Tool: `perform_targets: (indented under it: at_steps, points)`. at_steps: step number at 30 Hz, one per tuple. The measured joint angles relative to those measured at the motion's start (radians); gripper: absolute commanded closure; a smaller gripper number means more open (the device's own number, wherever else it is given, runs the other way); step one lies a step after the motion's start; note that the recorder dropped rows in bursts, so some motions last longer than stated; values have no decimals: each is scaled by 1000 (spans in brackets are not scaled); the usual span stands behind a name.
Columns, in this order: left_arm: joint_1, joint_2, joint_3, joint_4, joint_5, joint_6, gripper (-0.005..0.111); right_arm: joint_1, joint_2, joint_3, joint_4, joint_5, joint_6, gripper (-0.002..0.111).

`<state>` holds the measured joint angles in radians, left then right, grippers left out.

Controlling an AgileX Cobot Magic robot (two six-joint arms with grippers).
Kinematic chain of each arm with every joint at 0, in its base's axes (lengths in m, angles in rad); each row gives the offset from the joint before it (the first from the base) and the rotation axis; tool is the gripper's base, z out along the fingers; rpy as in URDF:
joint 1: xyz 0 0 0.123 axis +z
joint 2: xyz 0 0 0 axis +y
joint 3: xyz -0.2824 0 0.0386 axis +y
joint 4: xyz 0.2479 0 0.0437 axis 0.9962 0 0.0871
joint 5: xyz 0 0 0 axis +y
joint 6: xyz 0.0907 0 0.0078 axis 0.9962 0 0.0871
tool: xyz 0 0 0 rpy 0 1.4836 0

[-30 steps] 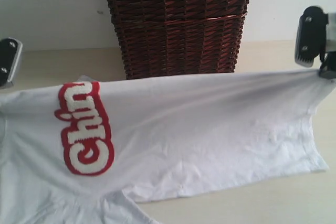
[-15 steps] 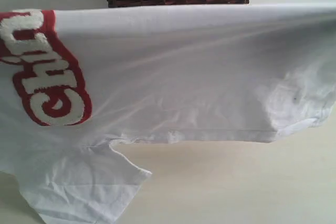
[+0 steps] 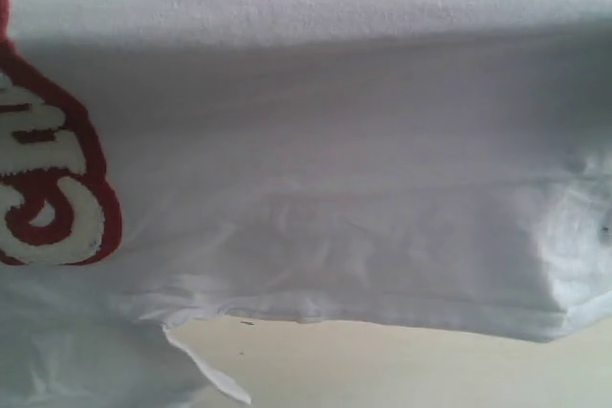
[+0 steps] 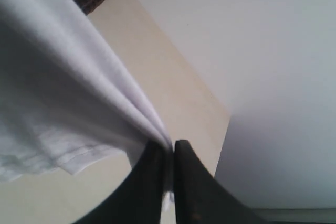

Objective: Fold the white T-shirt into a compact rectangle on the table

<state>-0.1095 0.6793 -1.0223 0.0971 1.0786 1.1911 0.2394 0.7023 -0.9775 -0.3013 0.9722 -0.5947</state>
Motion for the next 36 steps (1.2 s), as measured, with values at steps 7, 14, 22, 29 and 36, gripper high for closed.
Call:
perform_targets:
  at_steps: [7,14,22,29,36]
  points:
    - [0,132,0,52,-69,-14,107,5,207,-2,-51,-50,25,108]
    - [2,476,0,151,-178,-43,107,5,638,-3,-150,-256,123,108]
    - [88,821,0,228,-578,-176,85,-5,1025,-3,-846,-628,713,94]
    - [158,948,0,294,-839,-282,43,-41,1166,-43,-1396,-605,1370,58]
    - [158,943,0,229,-781,-325,84,-41,1139,-67,-1296,-502,1561,68]
